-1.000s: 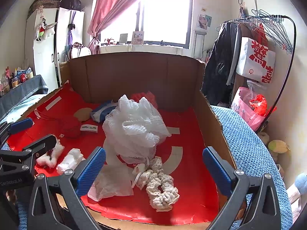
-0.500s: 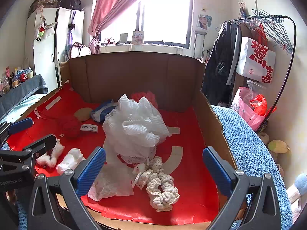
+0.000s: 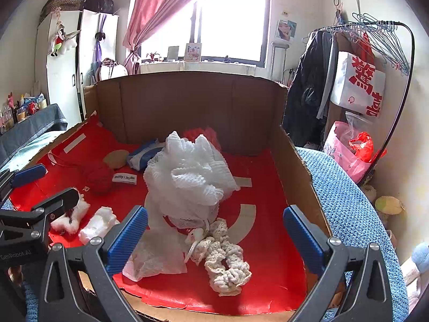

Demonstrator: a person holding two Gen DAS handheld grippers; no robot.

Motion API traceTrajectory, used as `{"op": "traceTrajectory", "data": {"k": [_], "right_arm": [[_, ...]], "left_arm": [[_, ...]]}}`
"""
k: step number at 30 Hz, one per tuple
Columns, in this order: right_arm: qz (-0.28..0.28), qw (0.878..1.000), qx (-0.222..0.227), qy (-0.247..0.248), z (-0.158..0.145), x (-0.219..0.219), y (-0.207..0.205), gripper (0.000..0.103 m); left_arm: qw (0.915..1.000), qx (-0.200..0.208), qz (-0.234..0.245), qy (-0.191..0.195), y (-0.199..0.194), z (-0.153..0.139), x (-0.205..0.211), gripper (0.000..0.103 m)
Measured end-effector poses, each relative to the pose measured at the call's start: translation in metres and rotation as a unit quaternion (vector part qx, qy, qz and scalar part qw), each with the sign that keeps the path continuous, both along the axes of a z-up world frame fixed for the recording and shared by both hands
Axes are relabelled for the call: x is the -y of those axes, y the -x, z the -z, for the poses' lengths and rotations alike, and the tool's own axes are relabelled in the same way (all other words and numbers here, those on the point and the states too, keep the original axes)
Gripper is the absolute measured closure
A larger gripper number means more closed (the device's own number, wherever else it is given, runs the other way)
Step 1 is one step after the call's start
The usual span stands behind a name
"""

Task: Organize soft objects

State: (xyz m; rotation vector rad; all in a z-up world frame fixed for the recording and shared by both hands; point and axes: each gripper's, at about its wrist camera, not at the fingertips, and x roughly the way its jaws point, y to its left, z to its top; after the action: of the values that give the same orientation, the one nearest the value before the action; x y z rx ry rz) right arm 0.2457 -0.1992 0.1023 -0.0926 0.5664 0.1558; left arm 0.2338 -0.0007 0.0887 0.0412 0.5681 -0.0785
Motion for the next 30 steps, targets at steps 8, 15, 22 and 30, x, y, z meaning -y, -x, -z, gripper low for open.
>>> {"op": "traceTrajectory", "data": {"k": [8,15,22,30], "right_arm": [[0.0,1.0,0.0,0.0,0.0,-0.001,0.0,0.0],[0.0,1.0,0.001,0.001,0.0,-0.001,0.0,0.0],[0.003,1.0,0.015,0.004,-0.005,-0.001,0.005,0.0],[0.001,0.999,0.035,0.004,-0.035,0.003,0.027,0.0]], "left_arm": [[1.0,-0.001,0.0,0.0,0.0,0.0,0.0,0.009],[1.0,0.0,0.0,-0.001,0.0,0.0,0.0,0.009],[0.9999,0.012,-0.005,-0.005,0.006,-0.001,-0.001,0.009],[0.9993,0.029,-0.013,-0.02,0.031,-0.025,-0.003,0.009]]}}
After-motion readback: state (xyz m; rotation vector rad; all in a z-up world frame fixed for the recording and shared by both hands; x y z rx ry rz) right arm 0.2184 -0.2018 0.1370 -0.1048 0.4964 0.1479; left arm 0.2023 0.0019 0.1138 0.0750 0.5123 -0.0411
